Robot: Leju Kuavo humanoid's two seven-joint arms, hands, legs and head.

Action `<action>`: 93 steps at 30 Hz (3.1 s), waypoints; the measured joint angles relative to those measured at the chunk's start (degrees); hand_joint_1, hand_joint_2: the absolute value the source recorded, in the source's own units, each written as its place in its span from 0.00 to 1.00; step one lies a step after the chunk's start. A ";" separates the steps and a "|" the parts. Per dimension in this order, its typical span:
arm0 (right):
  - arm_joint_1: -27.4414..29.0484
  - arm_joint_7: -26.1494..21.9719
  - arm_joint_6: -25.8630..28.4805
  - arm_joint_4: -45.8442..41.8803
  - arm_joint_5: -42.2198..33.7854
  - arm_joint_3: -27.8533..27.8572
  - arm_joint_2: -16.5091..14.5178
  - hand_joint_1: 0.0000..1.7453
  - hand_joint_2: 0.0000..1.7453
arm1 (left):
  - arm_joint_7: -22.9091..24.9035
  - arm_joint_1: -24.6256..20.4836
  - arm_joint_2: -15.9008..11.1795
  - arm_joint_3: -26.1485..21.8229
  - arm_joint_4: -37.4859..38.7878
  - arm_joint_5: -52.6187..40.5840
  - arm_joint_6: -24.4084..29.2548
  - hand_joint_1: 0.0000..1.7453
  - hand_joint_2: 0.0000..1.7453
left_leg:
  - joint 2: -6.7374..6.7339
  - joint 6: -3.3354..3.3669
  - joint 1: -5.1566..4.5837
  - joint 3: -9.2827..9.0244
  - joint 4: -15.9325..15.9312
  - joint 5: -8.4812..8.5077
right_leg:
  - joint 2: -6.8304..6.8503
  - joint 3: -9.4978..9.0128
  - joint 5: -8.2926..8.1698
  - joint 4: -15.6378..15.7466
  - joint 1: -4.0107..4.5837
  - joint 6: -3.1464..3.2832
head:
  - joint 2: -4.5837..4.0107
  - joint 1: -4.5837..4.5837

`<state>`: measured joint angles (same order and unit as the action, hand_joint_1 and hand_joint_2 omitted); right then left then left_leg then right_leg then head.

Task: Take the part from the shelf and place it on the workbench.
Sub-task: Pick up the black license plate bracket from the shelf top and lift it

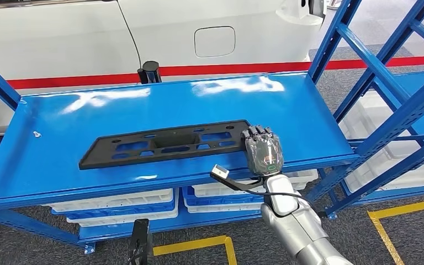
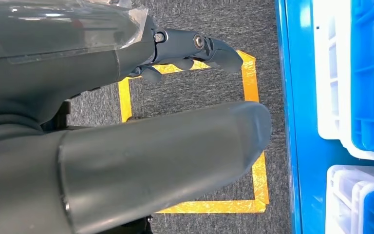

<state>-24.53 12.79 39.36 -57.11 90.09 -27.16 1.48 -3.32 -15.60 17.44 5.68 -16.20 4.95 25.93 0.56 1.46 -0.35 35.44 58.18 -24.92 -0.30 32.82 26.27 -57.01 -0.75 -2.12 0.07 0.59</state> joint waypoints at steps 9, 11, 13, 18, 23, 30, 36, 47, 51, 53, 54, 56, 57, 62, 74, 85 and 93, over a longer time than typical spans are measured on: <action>-0.34 0.05 0.00 0.17 0.08 0.04 -0.30 1.00 1.00 | 0.01 -0.18 -0.01 0.77 0.00 -0.34 0.10 0.00 0.50 | -0.02 0.00 0.18 -0.04 0.01 0.00 | 0.01 0.00 -0.02 0.00 0.15 -0.07 | -0.01 -0.02; -0.36 0.06 0.00 0.18 0.09 0.08 -0.31 1.00 1.00 | 0.04 -0.22 -0.02 0.99 0.00 -0.51 0.10 0.00 1.00 | -0.02 0.00 0.24 -0.04 0.01 0.00 | 0.01 -0.01 -0.02 -0.01 0.20 -0.07 | 0.00 -0.02; -0.36 0.03 0.00 0.19 0.09 0.18 -0.32 1.00 1.00 | 0.12 -0.24 -0.02 1.03 0.00 -0.53 0.04 0.00 1.00 | -0.02 0.00 0.28 -0.05 0.01 0.00 | 0.01 -0.01 -0.02 -0.01 0.22 -0.07 | 0.00 -0.02; -0.35 -0.43 0.00 0.17 0.09 0.53 -0.36 1.00 1.00 | 0.40 -0.24 -0.04 1.05 0.00 -0.49 -0.36 0.00 1.00 | -0.02 0.00 0.32 -0.05 0.00 0.00 | 0.01 -0.01 -0.02 -0.01 0.25 -0.07 | 0.00 -0.02; -0.34 -0.47 0.00 0.09 0.09 0.69 -0.33 1.00 1.00 | 0.67 -0.28 -0.11 1.29 0.00 -0.37 -0.76 0.00 1.00 | -0.02 0.00 0.31 -0.05 0.00 0.00 | 0.01 -0.01 -0.02 -0.01 0.24 -0.07 | -0.01 -0.02; 0.02 2.68 0.00 -2.72 0.08 0.27 0.77 1.00 1.00 | 0.91 -0.31 -0.28 1.91 0.00 0.13 -0.59 0.00 1.00 | -0.03 0.00 0.31 -0.03 0.00 0.00 | 0.01 -0.01 -0.02 -0.01 0.24 -0.07 | 0.00 -0.02; 0.31 7.70 0.00 -6.17 0.07 -1.72 2.99 1.00 1.00 | 0.94 -0.31 -0.33 2.12 0.02 0.61 -0.51 0.00 1.00 | -0.03 0.00 0.31 -0.01 0.00 0.00 | 0.01 0.01 -0.02 -0.01 0.24 -0.07 | 0.00 -0.02; 0.30 10.06 0.00 -10.11 0.07 -5.00 5.85 1.00 1.00 | 0.94 -0.38 -0.35 2.67 0.02 0.78 -0.51 0.00 1.00 | -0.06 0.00 0.32 -0.01 0.00 0.00 | 0.00 0.01 -0.02 -0.01 0.26 -0.07 | 0.00 -0.02; -0.18 16.21 0.00 -13.03 0.07 -7.50 8.01 1.00 1.00 | 0.99 -0.40 -0.35 2.81 0.02 0.78 -0.39 0.00 1.00 | -0.03 0.00 0.32 0.02 0.00 0.00 | 0.01 0.01 -0.02 -0.01 0.25 -0.07 | -0.01 -0.02; -0.63 19.26 0.00 -16.56 0.05 -9.15 9.72 1.00 1.00 | 1.01 -0.43 -0.35 2.94 0.02 0.78 0.00 0.00 1.00 | -0.02 0.00 0.31 0.02 0.00 0.00 | 0.01 0.02 -0.02 -0.01 0.25 -0.07 | -0.01 -0.02; -0.53 18.81 0.00 -18.73 0.02 -9.36 10.21 1.00 1.00 | 0.97 -0.44 -0.35 3.03 0.02 0.81 0.27 0.00 1.00 | -0.03 0.00 0.31 0.02 0.00 0.00 | 0.01 0.02 -0.02 -0.01 0.25 -0.07 | -0.01 -0.01; 0.95 12.20 0.00 -23.72 -1.55 -7.79 9.43 1.00 1.00 | 0.74 -0.46 -0.35 3.23 0.02 0.98 0.78 0.00 1.00 | -0.04 0.00 0.32 0.03 0.00 -0.01 | 0.00 0.02 -0.02 -0.01 0.25 -0.07 | 0.00 0.00; 2.25 5.48 0.00 -25.98 -4.07 -5.76 7.53 1.00 1.00 | 0.54 -0.46 -0.35 3.33 0.03 1.13 1.00 0.00 1.00 | -0.07 -0.01 0.33 0.02 -0.01 -0.02 | -0.02 0.04 -0.02 -0.01 0.27 -0.07 | -0.01 0.00; 8.41 -47.49 -0.01 -28.87 -30.33 15.32 -8.14 1.00 1.00 | -0.59 -0.52 -0.33 3.92 0.07 2.33 1.74 0.00 1.00 | 0.31 -0.04 0.48 0.01 -0.11 -0.01 | 0.34 0.00 0.18 -0.01 0.41 -0.23 | -0.01 -0.03; 13.11 -50.44 -0.11 -27.25 -71.18 15.80 -11.33 1.00 1.00 | -0.64 -0.66 -0.33 5.31 0.09 4.26 2.86 0.00 1.00 | 0.30 -0.04 0.40 -0.03 -0.12 -0.01 | 0.32 -0.06 0.22 -0.01 0.36 -0.37 | 0.00 -0.02; 13.17 -49.59 -0.80 -28.97 -82.36 7.03 -6.88 1.00 1.00 | -0.70 -0.73 -0.37 5.75 0.09 5.34 3.36 0.00 1.00 | 0.29 -0.04 0.42 -0.02 -0.12 -0.01 | 0.31 -0.06 0.23 -0.01 0.37 -0.36 | 0.00 -0.02; 13.13 -49.38 -5.09 -30.09 -87.24 5.29 -6.21 1.00 1.00 | -0.81 -0.73 -0.39 5.71 0.11 6.47 3.55 0.00 1.00 | 0.29 -0.04 0.42 -0.03 -0.12 -0.01 | 0.31 -0.07 0.23 -0.02 0.36 -0.36 | 0.00 -0.02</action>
<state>-11.40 -36.58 34.28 -87.20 2.85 -21.87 -4.74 -4.14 -16.33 17.05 11.39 -16.09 11.42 29.48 0.84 1.42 0.06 35.41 58.05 -24.93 0.01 32.75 26.50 -57.03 -0.39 -2.49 0.07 0.57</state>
